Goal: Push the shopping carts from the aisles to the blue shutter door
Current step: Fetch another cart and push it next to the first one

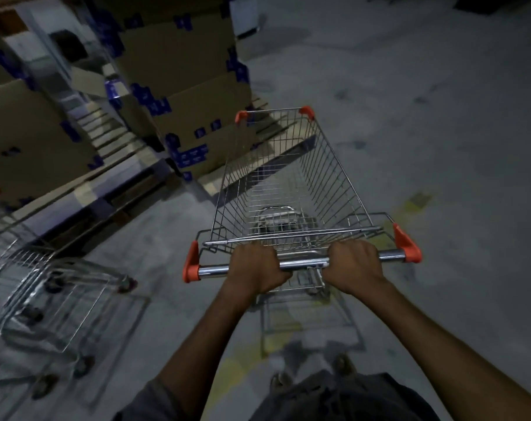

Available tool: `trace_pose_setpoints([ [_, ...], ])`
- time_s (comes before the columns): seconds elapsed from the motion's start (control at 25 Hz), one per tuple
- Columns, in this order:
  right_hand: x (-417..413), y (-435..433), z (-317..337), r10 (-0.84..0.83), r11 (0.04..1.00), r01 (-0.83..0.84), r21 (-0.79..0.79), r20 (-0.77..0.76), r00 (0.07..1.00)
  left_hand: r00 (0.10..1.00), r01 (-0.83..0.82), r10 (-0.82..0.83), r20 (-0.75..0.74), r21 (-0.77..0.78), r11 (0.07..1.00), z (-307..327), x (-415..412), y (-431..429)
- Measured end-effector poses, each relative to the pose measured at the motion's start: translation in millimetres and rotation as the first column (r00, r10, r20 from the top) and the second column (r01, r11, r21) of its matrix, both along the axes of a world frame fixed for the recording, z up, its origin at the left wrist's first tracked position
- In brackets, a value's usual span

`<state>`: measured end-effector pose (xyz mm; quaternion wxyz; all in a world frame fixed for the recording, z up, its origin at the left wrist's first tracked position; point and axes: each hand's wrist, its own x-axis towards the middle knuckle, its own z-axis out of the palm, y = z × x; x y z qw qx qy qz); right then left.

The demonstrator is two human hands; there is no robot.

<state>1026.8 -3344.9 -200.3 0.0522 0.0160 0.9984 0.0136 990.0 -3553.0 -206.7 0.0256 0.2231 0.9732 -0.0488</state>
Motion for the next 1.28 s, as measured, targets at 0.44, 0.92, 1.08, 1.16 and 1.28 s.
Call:
trace_pose_setpoints([
  [0.44, 72.4, 109.0, -32.2, -0.201, 0.98, 0.194, -0.054, -0.257, 0.945, 0.946, 0.242, -0.212, -0.246, 0.096, 0.966, -29.2, 21.0, 117.0],
  [0.92, 92.6, 301.2, -27.3, -0.461, 0.887, 0.442, -0.131, -0.221, 0.86, 0.911, 0.39, -0.351, -0.217, 0.173, 0.905, -31.3, 3.2, 335.5],
  [1.08, 81.8, 362.2, -13.5, -0.427, 0.899, 0.417, -0.137, -0.053, 0.903, 0.871, 0.49, -0.467, -0.15, 0.217, 0.844, -22.6, -20.5, 402.1],
  [1.16, 69.3, 392.6, -9.6, -0.397, 0.91, 0.399, -0.109, 0.039, 0.917, 0.86, 0.509, -0.507, -0.056, 0.18, 0.842, -16.9, -34.2, 435.6],
  [1.28, 55.4, 431.2, -17.3, -0.434, 0.896, 0.432, -0.105, 0.005, 0.901, 0.833, 0.55, -0.55, -0.052, 0.18, 0.816, -19.0, -54.8, 477.5],
])
